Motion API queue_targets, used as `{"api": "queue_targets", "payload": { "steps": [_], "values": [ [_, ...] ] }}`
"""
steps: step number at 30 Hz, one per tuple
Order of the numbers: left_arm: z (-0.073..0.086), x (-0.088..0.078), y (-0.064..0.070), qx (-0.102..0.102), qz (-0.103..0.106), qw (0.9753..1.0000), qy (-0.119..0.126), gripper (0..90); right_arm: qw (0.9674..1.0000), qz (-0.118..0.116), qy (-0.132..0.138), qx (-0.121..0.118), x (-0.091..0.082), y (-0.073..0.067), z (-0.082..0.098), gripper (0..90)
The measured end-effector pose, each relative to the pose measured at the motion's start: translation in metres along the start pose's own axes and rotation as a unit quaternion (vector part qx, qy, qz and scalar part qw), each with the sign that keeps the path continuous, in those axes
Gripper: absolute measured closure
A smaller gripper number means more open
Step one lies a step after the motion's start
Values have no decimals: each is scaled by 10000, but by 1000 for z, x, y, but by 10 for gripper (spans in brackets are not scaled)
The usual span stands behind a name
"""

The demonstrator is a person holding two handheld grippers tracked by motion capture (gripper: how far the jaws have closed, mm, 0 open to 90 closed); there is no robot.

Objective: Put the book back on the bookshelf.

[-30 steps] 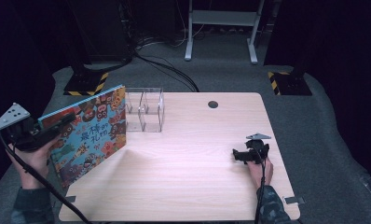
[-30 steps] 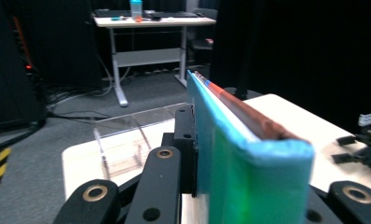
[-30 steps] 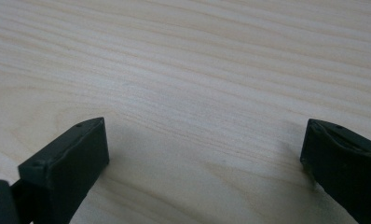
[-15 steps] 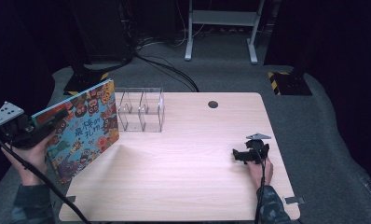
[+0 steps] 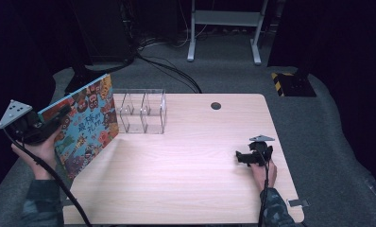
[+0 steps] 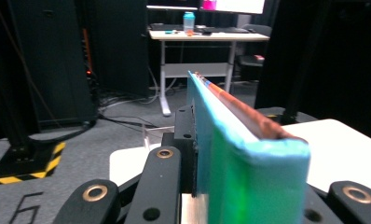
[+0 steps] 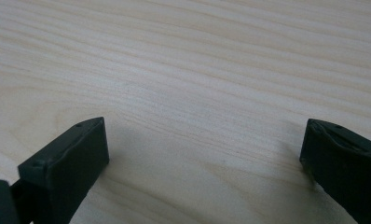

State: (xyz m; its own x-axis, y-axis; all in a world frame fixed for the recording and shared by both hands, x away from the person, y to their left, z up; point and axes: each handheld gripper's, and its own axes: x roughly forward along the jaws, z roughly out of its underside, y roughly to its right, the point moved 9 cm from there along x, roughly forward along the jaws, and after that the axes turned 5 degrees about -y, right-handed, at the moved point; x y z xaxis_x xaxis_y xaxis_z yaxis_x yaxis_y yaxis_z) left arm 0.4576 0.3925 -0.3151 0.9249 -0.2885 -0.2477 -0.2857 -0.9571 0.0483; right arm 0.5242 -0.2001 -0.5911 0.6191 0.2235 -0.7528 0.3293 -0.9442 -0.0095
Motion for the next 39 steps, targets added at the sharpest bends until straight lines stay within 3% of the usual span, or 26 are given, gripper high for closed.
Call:
{"api": "queue_targets", "payload": {
  "steps": [9,22,39],
  "values": [
    [-1,13,1,80,-271,9995,134,807,10000,28,31,16,0,0,0,5],
    [-1,32,0,49,-410,9988,278,807,10000,31,16,3,0,0,0,5],
    [1,48,-2,-69,-391,9984,411,806,10000,35,41,9,0,0,-1,5]
  ]
}}
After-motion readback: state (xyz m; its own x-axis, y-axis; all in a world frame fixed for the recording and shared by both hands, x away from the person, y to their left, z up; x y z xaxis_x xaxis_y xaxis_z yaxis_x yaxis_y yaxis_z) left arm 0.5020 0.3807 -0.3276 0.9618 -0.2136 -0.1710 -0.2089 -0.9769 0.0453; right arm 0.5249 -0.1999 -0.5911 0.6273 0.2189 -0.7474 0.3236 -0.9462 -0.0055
